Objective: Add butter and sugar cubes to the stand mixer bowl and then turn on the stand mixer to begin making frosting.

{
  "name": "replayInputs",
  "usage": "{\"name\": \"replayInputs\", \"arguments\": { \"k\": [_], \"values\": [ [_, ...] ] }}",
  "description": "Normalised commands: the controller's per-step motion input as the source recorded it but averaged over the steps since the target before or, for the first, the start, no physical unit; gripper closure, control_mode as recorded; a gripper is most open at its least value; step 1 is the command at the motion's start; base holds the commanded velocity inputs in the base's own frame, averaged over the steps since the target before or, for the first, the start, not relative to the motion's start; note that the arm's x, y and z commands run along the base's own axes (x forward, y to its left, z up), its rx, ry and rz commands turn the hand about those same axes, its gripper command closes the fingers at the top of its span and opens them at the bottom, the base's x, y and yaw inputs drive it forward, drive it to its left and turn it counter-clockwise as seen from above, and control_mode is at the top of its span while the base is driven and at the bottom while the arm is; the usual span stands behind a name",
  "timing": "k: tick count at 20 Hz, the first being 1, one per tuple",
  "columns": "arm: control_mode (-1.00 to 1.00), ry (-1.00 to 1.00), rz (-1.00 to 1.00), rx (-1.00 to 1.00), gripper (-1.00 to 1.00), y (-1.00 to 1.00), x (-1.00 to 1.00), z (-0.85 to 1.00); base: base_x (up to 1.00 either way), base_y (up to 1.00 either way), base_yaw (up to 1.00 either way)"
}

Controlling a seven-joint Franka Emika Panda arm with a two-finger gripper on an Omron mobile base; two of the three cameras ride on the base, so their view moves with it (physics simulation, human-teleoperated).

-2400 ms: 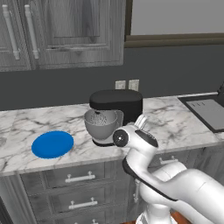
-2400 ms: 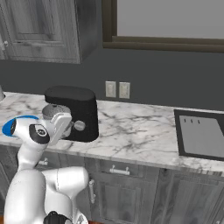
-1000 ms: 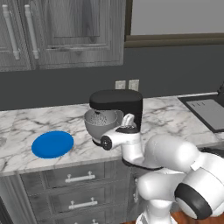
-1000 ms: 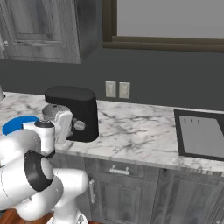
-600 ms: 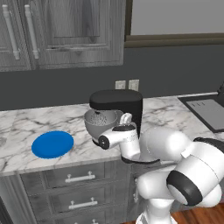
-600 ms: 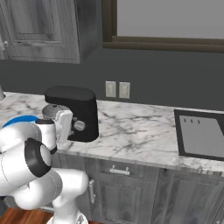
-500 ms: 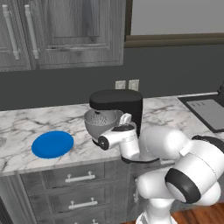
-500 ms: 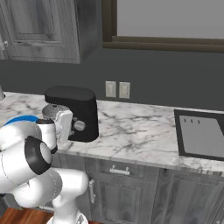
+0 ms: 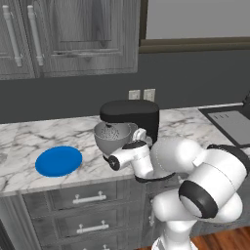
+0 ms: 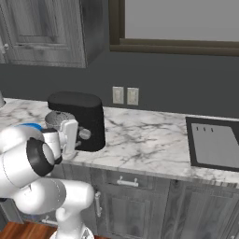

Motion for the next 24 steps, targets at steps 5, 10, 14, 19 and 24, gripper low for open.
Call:
{"name": "replayInputs", "arguments": {
  "k": [5, 10, 14, 19, 24],
  "values": [
    [-1.00, -0.02, -0.02, -0.01, -1.00, -0.18, 0.17, 0.00, 0.00, 0.00, 0.00],
    [-1.00, 0.00, -0.01, -0.01, -1.00, -0.06, 0.20, -0.01, 0.00, 0.00, 0.00],
    [-1.00, 0.00, 0.00, 0.00, 1.00, 0.00, 0.14, 0.00, 0.00, 0.00, 0.00],
    [-1.00, 0.00, 0.00, 0.03, 1.00, 0.00, 0.16, 0.00, 0.00, 0.00, 0.00],
    [-1.00, 0.00, 0.00, 0.15, 1.00, 0.00, 0.19, 0.00, 0.00, 0.00, 0.00]
  ]
}}
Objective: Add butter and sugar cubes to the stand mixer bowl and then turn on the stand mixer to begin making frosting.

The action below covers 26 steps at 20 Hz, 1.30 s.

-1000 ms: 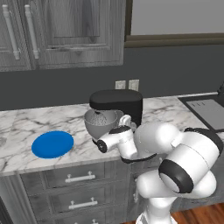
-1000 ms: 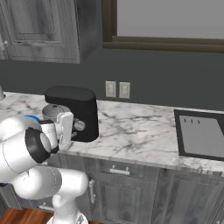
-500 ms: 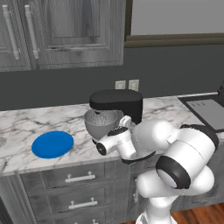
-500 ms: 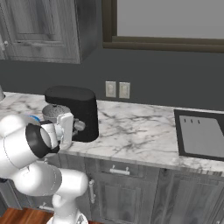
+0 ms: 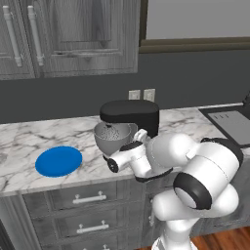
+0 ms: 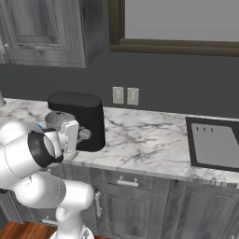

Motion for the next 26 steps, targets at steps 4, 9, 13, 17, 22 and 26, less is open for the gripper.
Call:
{"name": "replayInputs", "arguments": {
  "k": [4, 9, 13, 17, 22, 26],
  "values": [
    [-1.00, 0.00, 0.00, 0.24, 1.00, 0.00, 0.23, 0.00, 0.00, 0.00, 0.00],
    [-1.00, 0.00, 0.00, 0.29, 1.00, -0.03, 0.23, 0.00, 0.00, 0.00, 0.00],
    [-1.00, 0.00, 0.00, 0.30, 1.00, -0.13, 0.26, 0.00, 0.00, 0.00, 0.00],
    [-1.00, 0.00, 0.00, 0.25, 1.00, -0.26, 0.34, 0.00, 0.00, 0.00, 0.00],
    [-1.00, 0.04, 0.00, 0.24, 1.00, -0.39, 0.36, 0.00, 0.00, 0.00, 0.00],
    [-1.00, 0.11, 0.00, 0.26, 1.00, -0.46, 0.34, 0.01, 0.00, 0.00, 0.00]
  ]
}}
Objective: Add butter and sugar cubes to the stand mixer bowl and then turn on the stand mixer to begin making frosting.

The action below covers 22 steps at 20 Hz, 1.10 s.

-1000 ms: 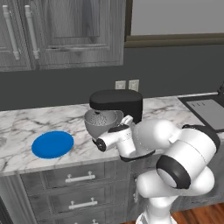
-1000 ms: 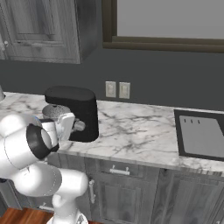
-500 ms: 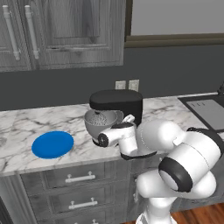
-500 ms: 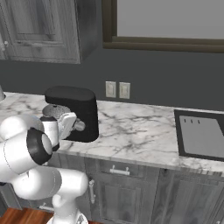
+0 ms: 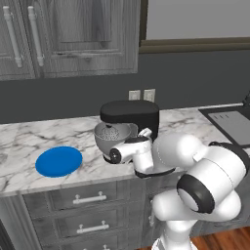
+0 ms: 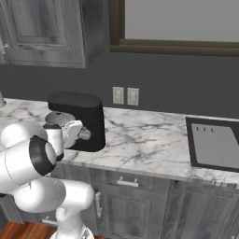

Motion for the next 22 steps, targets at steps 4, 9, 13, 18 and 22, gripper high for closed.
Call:
{"name": "replayInputs", "arguments": {
  "k": [4, 9, 13, 18, 22],
  "values": [
    [-1.00, 0.21, 0.00, 0.32, 1.00, -0.47, 0.36, 0.12, 0.00, 0.00, 0.00],
    [-1.00, 0.30, 0.00, 0.42, 1.00, -0.50, 0.42, 0.21, 0.00, 0.00, 0.00],
    [-1.00, 0.27, 0.00, 0.49, 1.00, -0.65, 0.30, 0.19, 0.00, 0.00, 0.00],
    [-1.00, 0.17, 0.01, 0.49, 1.00, -0.92, 0.09, 0.08, 0.00, 0.00, 0.00],
    [-1.00, 0.17, 0.09, 0.60, 1.00, -1.00, 0.11, 0.05, 0.00, 0.00, 0.00]
  ]
}}
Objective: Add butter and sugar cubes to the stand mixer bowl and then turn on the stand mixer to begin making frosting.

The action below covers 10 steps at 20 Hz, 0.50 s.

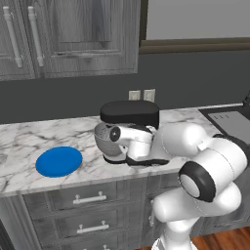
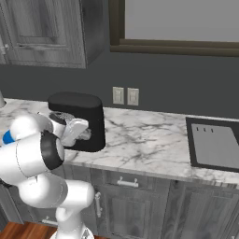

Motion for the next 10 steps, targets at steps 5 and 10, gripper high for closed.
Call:
{"name": "replayInputs", "arguments": {
  "k": [5, 10],
  "values": [
    [-1.00, 0.19, 0.18, 0.71, 1.00, -0.92, 0.29, 0.04, 0.00, 0.00, 0.00],
    [-1.00, 0.19, 0.21, 0.72, 1.00, -0.73, 0.43, 0.00, 0.00, 0.00, 0.00]
  ]
}}
